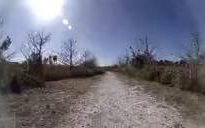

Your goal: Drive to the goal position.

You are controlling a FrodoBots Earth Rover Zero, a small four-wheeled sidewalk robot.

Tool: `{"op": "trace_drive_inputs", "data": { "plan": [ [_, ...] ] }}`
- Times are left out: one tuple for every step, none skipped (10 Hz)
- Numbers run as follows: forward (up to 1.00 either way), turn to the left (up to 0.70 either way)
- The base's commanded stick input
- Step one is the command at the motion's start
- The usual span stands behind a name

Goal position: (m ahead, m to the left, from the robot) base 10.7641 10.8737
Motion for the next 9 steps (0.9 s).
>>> {"op": "trace_drive_inputs", "data": {
  "plan": [
    [0.66, 0.00],
    [0.65, 0.00],
    [0.65, 0.00],
    [0.65, -0.11],
    [0.65, -0.14],
    [0.65, -0.10],
    [0.65, -0.05],
    [0.65, -0.01],
    [0.65, 0.00]
  ]
}}
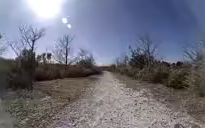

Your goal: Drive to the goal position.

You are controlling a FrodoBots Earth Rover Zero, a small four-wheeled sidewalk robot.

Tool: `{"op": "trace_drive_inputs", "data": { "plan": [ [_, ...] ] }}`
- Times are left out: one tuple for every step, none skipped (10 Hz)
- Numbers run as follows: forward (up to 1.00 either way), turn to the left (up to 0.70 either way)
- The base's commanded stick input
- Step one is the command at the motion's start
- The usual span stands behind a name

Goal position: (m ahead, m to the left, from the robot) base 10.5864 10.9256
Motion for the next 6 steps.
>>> {"op": "trace_drive_inputs", "data": {
  "plan": [
    [0.66, 0.00],
    [0.66, 0.00],
    [0.66, 0.00],
    [0.66, 0.00],
    [0.66, 0.00],
    [0.66, 0.00]
  ]
}}
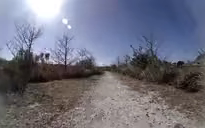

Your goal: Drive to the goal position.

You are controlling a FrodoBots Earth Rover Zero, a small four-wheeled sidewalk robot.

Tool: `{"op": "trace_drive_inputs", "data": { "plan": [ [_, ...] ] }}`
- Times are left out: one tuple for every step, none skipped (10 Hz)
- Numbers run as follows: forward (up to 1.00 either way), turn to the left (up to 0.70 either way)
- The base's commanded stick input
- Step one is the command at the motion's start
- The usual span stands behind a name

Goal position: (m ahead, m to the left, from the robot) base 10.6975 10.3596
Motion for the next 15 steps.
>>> {"op": "trace_drive_inputs", "data": {
  "plan": [
    [0.66, 0.01],
    [0.66, 0.02],
    [0.66, 0.02],
    [0.66, 0.01],
    [0.66, 0.00],
    [0.66, -0.01],
    [0.66, -0.04],
    [0.66, -0.18],
    [0.66, -0.14],
    [0.66, -0.21],
    [0.66, -0.24],
    [0.66, -0.26],
    [0.66, -0.13],
    [0.66, -0.18],
    [0.66, -0.05]
  ]
}}
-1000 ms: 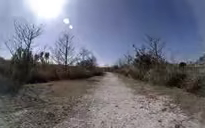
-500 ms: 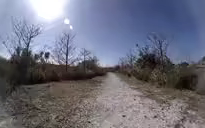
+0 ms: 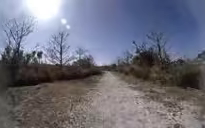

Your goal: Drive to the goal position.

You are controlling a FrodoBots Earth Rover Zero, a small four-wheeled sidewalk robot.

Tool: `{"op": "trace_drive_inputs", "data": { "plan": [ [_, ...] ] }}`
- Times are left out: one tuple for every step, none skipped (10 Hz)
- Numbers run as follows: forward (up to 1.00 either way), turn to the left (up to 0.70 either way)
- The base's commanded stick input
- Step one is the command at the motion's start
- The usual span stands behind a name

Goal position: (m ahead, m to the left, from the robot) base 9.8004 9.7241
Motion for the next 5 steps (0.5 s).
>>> {"op": "trace_drive_inputs", "data": {
  "plan": [
    [0.66, -0.16],
    [0.66, -0.24],
    [0.66, -0.25],
    [0.66, -0.11],
    [0.66, -0.04]
  ]
}}
